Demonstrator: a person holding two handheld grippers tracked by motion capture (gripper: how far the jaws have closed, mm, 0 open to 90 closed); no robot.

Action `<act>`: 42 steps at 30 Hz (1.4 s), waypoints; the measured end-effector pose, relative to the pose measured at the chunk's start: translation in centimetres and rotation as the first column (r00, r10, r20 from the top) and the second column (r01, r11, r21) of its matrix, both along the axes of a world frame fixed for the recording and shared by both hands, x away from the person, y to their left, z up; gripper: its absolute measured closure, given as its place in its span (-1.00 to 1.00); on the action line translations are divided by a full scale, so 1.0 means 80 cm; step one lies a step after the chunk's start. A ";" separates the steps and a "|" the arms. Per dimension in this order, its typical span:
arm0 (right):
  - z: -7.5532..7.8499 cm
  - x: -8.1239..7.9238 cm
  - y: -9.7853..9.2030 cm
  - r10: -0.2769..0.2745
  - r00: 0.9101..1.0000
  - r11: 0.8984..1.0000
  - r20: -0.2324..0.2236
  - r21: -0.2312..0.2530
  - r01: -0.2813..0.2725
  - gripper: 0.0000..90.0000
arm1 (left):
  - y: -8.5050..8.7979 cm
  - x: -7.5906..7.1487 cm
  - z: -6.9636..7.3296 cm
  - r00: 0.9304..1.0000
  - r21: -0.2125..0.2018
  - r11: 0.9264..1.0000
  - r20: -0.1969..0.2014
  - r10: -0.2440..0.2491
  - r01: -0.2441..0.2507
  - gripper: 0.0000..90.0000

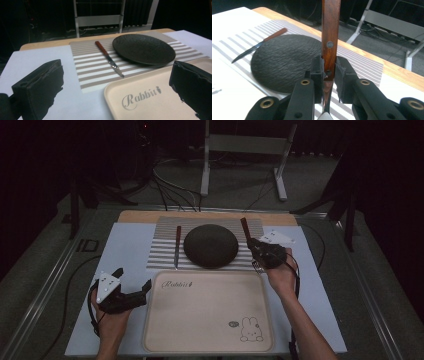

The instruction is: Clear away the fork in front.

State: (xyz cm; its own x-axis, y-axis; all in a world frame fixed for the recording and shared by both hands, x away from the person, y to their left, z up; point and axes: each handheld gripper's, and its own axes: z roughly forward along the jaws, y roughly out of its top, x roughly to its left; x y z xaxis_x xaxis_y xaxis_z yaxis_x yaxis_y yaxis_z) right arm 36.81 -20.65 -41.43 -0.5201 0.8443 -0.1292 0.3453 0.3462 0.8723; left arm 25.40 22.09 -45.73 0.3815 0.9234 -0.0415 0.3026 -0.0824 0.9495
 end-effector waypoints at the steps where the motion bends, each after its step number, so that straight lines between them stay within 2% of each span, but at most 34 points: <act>1: 0.000 -0.004 0.001 0.006 1.000 1.000 0.004 0.004 -0.006 0.72 | -0.002 0.000 0.002 1.000 0.002 1.000 0.002 -0.003 0.003 -1.00; 8: 0.000 -0.023 0.004 0.033 0.999 0.998 0.014 0.053 -0.033 0.72 | -0.012 0.004 0.016 1.000 -0.010 1.000 0.005 -0.028 0.028 -1.00; 9: -0.001 -0.032 0.006 0.042 0.999 0.997 0.019 0.062 -0.043 0.72 | -0.017 0.005 0.021 0.999 -0.001 0.999 0.006 -0.039 0.039 -1.00; 12: -0.002 -0.038 0.008 0.049 0.999 0.996 0.024 0.071 -0.051 0.72 | -0.024 0.007 0.027 0.999 0.003 0.999 0.013 -0.053 0.053 -1.00; 22: -0.004 -0.062 0.007 0.067 0.997 0.990 0.029 0.118 -0.070 0.72 | -0.058 0.031 0.051 0.994 -0.004 0.994 0.035 -0.105 0.105 -1.00; 25: -0.001 -0.065 0.005 0.065 0.997 0.992 0.038 0.109 -0.069 0.72 | -0.065 0.036 0.056 0.992 -0.005 0.992 0.031 -0.123 0.123 -1.00; 29: 0.001 -0.070 0.003 0.065 0.997 0.988 0.037 0.135 -0.070 0.72 | -0.074 0.043 0.061 0.989 -0.016 0.989 0.030 -0.145 0.145 -1.00; 41: -0.003 -0.082 0.013 0.088 0.995 0.988 0.044 0.126 -0.093 0.72 | -0.100 0.054 0.073 0.980 -0.036 0.980 0.043 -0.195 0.196 -0.98; 42: -0.005 -0.084 0.015 0.091 0.995 0.987 0.041 0.129 -0.096 0.72 | -0.106 0.056 0.076 0.978 -0.043 0.977 0.047 -0.205 0.207 -0.96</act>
